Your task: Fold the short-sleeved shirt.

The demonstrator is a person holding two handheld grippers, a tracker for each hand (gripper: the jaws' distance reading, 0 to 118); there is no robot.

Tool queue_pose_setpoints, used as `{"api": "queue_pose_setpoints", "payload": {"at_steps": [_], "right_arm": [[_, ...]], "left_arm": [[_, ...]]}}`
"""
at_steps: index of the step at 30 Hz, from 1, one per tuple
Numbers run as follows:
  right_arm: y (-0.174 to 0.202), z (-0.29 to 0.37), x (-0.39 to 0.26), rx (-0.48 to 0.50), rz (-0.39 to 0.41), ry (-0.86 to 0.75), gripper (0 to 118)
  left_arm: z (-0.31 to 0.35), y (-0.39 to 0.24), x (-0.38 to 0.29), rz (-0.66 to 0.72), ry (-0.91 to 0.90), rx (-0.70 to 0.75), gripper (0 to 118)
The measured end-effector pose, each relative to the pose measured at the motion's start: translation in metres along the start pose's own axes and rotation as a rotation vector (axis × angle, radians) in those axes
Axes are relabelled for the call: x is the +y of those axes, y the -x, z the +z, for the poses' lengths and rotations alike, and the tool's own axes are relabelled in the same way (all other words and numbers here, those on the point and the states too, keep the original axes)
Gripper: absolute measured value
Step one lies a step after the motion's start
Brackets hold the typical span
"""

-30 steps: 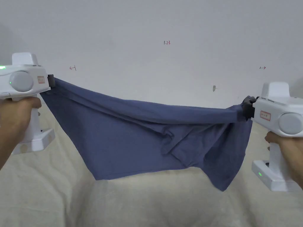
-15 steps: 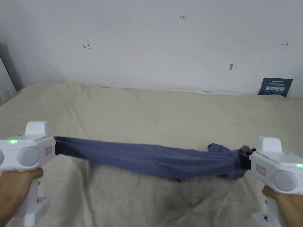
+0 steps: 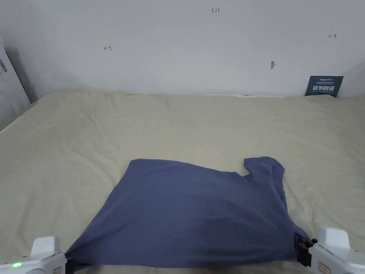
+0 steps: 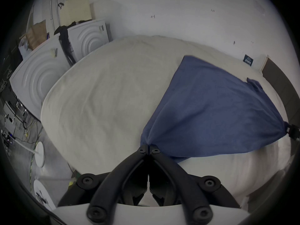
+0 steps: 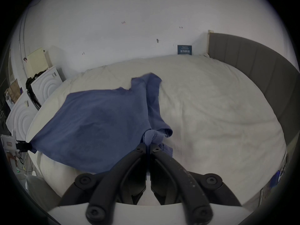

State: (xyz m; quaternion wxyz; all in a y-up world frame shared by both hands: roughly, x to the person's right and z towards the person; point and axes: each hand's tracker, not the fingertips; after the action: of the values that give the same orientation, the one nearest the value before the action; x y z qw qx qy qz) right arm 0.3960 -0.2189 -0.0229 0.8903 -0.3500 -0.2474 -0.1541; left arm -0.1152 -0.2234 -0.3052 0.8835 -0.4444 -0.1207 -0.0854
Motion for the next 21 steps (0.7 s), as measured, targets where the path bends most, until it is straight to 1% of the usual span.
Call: {"api": "queue_pose_setpoints", "payload": {"at_steps": [5,10,12,13,14,15,17,18,19,21], "right_arm": [[-0.003,0.016,-0.045,-0.018,-0.011,0.072,5],[-0.002,0.007,-0.071,-0.064,0.005,0.171,5],[-0.002,0.002,-0.075,-0.063,0.000,0.185,7],[0.007,0.009,-0.073,-0.064,-0.001,0.186,12],[0.008,0.012,-0.072,-0.068,-0.007,0.179,33],[0.011,0.017,-0.065,-0.078,-0.015,0.169,53],[0.008,0.022,-0.051,-0.090,-0.016,0.137,91],[0.009,0.029,-0.040,-0.077,-0.017,0.091,100],[0.010,0.035,-0.031,-0.081,-0.019,0.054,104],[0.014,0.055,-0.005,-0.089,-0.010,-0.076,104]], "left_arm": [[0.001,0.007,-0.034,-0.025,0.075,0.033,0],[-0.016,0.011,-0.044,0.001,0.149,0.042,0],[-0.017,0.010,-0.044,0.035,0.150,0.039,1],[-0.019,0.010,-0.042,0.050,0.157,0.031,5],[-0.017,0.011,-0.040,0.065,0.159,0.028,24],[-0.014,0.010,-0.037,0.086,0.158,0.027,48],[-0.006,0.009,-0.029,0.115,0.134,0.026,104],[0.000,0.008,-0.021,0.126,0.101,-0.001,116],[0.008,0.005,-0.015,0.138,0.071,-0.020,118],[0.032,-0.005,0.005,0.149,-0.050,-0.047,114]]}}
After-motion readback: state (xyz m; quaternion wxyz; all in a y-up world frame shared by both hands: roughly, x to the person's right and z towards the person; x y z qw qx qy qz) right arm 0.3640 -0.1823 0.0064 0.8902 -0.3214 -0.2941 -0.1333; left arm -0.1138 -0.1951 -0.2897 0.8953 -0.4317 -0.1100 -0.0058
